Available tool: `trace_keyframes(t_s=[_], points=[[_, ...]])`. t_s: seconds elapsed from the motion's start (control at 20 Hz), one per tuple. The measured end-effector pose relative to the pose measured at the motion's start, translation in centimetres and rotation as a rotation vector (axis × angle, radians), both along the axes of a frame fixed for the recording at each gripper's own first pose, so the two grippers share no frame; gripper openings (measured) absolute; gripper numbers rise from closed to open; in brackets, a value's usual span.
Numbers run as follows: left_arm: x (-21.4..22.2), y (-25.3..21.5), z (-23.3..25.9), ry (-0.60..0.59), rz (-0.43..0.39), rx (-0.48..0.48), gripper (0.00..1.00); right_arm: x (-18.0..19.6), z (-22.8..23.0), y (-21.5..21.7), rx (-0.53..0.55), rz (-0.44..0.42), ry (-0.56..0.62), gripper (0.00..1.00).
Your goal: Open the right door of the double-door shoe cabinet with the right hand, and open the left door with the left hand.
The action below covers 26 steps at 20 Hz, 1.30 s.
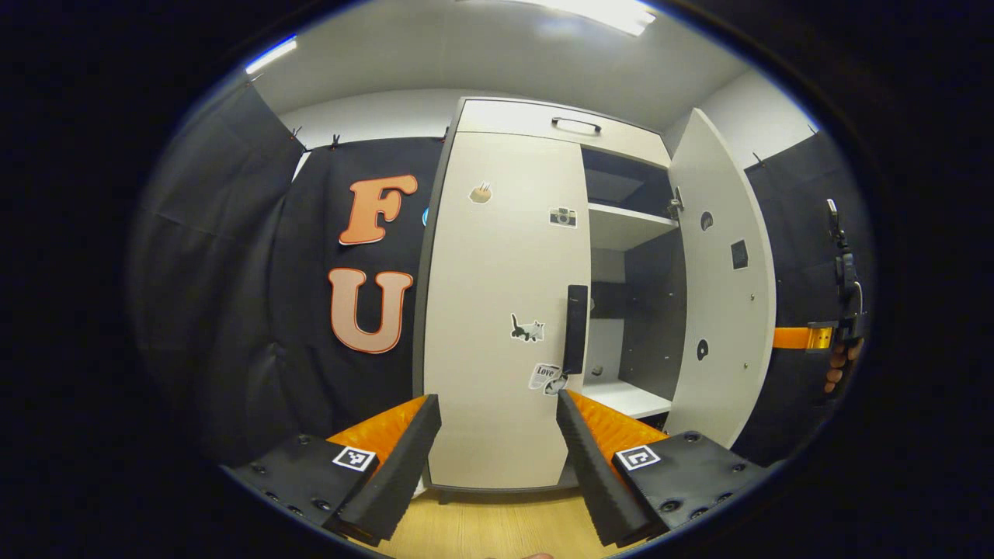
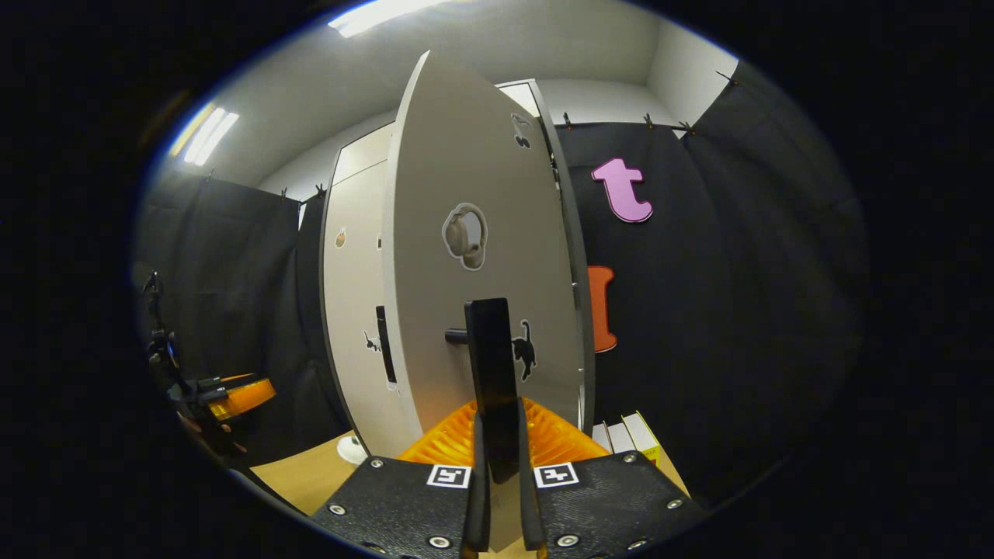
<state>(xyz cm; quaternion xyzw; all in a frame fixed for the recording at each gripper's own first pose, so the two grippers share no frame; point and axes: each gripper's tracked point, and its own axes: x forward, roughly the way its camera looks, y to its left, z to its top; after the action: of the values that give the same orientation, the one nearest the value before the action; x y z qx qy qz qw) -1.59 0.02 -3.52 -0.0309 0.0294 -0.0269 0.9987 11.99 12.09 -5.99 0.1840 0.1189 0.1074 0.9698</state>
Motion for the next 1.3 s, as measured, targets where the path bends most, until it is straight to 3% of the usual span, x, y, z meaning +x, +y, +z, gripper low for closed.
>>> trace_keyframes(t_s=[0.4,0.45,0.5,0.6,0.65,0.7,0.95,1.3], points=[[5.0,-4.8,0.0,0.025,-0.055,0.028,0.96,0.5,-1.3,-4.8,-0.061,-0.115,0.009,0.14],[5.7,-5.4,0.3,0.019,-0.063,0.033,0.96,0.4,-1.0,-4.2,-0.025,-0.096,0.009,0.19],[6.3,-6.1,0.5,0.015,-0.072,0.039,0.96,0.2,-0.7,-3.3,0.012,-0.07,0.009,0.08],[7.7,-7.3,0.9,0.004,-0.073,0.061,0.96,0.3,-0.9,-3.4,0.014,-0.057,-0.006,0.09],[8.5,-8.0,1.0,0.002,-0.082,0.065,0.96,0.5,-0.7,-3.7,0.009,-0.06,-0.017,0.19],[9.2,-8.4,1.2,-0.002,-0.088,0.068,0.96,0.6,-0.6,-3.7,0.013,-0.059,-0.027,0.1],[13.6,-9.6,2.1,-0.027,-0.09,0.108,0.96,0.4,-0.6,-2.7,0.062,-0.022,-0.033,0.11],[19.1,-9.8,-0.5,0.084,-0.095,0.065,0.96,0.3,-0.5,-2.3,0.099,-0.001,-0.034,0.13]])
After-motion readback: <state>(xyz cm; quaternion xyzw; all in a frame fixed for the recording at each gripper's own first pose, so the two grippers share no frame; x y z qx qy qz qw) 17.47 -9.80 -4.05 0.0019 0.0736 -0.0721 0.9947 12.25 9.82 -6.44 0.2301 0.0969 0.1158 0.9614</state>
